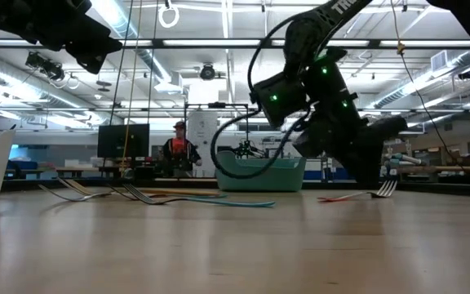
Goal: Sort silverware by color (type)
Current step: Put the orange fork into the black bin
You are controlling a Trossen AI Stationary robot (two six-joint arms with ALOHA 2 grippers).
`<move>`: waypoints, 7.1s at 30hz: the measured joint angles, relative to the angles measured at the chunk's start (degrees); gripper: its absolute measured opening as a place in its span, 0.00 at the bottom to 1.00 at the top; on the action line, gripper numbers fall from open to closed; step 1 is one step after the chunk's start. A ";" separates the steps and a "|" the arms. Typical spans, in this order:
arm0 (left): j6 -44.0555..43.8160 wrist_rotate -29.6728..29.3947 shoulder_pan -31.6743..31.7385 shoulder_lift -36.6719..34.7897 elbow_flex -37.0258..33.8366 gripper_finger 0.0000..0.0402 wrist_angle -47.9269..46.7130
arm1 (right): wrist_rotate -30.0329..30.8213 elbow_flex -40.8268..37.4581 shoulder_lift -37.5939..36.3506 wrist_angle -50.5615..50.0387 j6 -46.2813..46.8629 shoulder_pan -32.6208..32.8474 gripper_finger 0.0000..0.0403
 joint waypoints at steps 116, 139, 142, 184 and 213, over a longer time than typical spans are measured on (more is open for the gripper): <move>39.04 -19.07 8.64 7.35 0.00 0.35 57.01 | 3.69 27.15 -4.92 -16.16 43.00 19.98 0.04; 33.11 -3.34 18.32 17.96 1.78 0.35 62.04 | -0.32 26.66 -9.93 -15.90 74.26 32.88 0.04; 33.27 -3.34 19.30 18.87 2.09 0.35 62.70 | -0.32 25.16 -9.90 -16.02 81.05 35.83 0.04; 32.50 -3.34 20.41 22.93 2.67 0.35 66.90 | -14.59 7.83 -9.86 -16.09 108.00 54.19 0.04; 31.78 -3.34 20.36 22.91 2.64 0.35 66.86 | -16.10 -12.46 -19.14 -2.34 119.48 57.00 0.04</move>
